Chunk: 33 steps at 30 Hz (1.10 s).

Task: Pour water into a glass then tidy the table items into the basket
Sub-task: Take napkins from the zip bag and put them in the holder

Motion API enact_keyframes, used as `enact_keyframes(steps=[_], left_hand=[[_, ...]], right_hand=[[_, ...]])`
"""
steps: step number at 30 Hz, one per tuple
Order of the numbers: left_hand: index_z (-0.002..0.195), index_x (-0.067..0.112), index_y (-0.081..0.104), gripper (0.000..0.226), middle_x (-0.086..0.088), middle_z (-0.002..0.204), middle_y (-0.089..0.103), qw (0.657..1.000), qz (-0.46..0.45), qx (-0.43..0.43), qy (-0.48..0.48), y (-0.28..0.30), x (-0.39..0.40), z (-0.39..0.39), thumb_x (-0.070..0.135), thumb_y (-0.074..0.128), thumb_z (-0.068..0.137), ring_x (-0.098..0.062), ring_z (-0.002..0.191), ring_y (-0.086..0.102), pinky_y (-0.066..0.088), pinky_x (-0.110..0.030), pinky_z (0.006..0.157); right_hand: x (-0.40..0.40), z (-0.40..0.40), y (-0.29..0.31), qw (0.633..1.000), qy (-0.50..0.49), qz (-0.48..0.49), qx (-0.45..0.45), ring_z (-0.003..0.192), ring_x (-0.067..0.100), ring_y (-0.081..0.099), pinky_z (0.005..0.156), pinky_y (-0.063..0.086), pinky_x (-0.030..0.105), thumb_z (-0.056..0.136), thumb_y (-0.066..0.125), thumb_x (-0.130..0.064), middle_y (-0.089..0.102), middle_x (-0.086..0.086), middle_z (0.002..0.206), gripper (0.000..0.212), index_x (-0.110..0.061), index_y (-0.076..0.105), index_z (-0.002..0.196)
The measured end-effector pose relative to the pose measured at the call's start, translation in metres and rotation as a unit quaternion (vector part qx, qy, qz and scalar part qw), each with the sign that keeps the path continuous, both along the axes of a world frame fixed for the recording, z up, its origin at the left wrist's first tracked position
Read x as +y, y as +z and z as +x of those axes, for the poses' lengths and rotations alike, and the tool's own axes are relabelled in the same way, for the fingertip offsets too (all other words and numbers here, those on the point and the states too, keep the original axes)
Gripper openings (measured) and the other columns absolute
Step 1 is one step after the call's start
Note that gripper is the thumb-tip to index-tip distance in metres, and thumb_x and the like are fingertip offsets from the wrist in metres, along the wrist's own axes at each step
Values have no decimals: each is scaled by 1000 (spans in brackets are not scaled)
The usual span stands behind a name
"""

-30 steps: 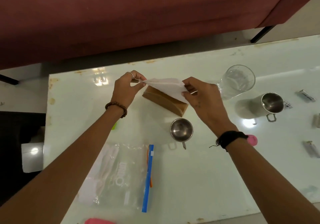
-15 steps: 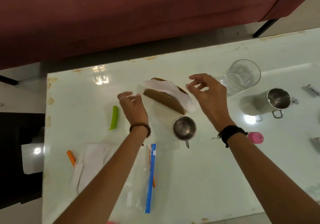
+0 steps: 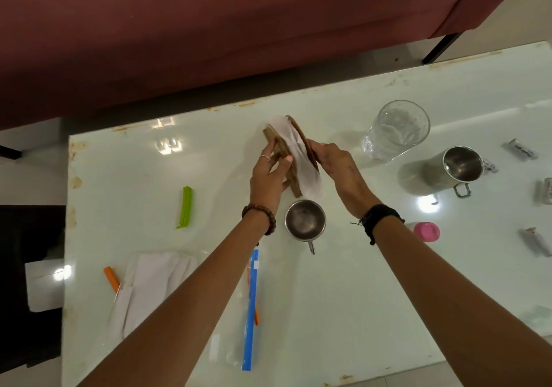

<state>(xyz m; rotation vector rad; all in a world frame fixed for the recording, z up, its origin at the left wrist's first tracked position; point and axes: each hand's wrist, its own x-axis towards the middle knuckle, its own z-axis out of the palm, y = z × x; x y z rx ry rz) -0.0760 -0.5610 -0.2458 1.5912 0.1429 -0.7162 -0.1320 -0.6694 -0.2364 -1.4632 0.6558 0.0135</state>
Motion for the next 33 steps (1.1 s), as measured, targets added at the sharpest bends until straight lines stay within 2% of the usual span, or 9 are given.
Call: enact_keyframes(steps=[2,8,12,17,21,25,27,30,33], left_hand=[[136,15,39,45,-13,134,52,1000,9,-10,-14,4,-8,2,10,48,93,-31,121,50,45,-48,100],[134,11,44,42,-2,122,55,1000,23,-10,-18,10,-21,2,10,49,92,-32,116,53,47,-47,98],[132,10,46,40,-11,133,53,998,41,-37,-18,7,-21,0,11,49,92,-33,115,54,47,-45,95],[133,12,45,41,-12,133,54,996,56,-62,-29,3,-21,1,14,50,92,-32,117,54,46,-45,98],[132,16,45,43,-10,131,55,984,134,-115,-32,0,-12,-4,22,53,91,-23,118,51,39,-27,97],[120,14,52,35,-6,117,53,972,151,-155,91,10,15,-37,17,60,86,-13,100,50,40,-20,83],[117,12,52,34,-6,113,48,969,150,-119,158,14,25,-62,14,62,84,-13,97,48,41,-23,83],[120,10,48,38,-9,120,45,968,131,54,208,15,28,-103,16,62,85,-19,104,49,45,-36,95],[121,13,45,35,-10,127,47,958,76,191,199,15,21,-134,22,56,89,-23,115,47,44,-40,93]], right_hand=[[-3,-5,-3,1000,-8,13,-12,122,13,49,101,36,20,100,25,-22,56,8,131,41,-7,52,128],[-12,-5,-4,1000,-12,9,-8,125,21,48,99,37,23,99,23,-21,52,17,134,43,2,50,124],[-13,-8,-6,1000,2,13,-12,119,15,51,93,37,16,99,22,-21,54,12,133,43,-2,52,124],[-12,-7,-6,1000,-5,17,-8,117,10,47,100,34,22,99,23,-22,54,1,124,41,-10,51,126],[-11,-14,-2,998,-51,-20,36,131,14,38,112,27,35,99,31,-28,43,4,143,40,-16,42,136],[5,-45,19,984,-148,-102,-6,107,3,54,97,41,22,95,44,-14,61,2,123,30,-10,58,121],[12,-68,26,973,-197,-117,-5,102,8,59,95,46,30,93,47,-10,67,0,109,24,-9,65,109],[16,-105,29,952,-285,-103,31,104,20,60,95,47,43,91,50,-12,68,2,102,19,-11,68,99],[10,-141,28,926,-353,-105,86,98,20,61,93,48,48,90,51,-14,69,6,99,17,-12,68,93]])
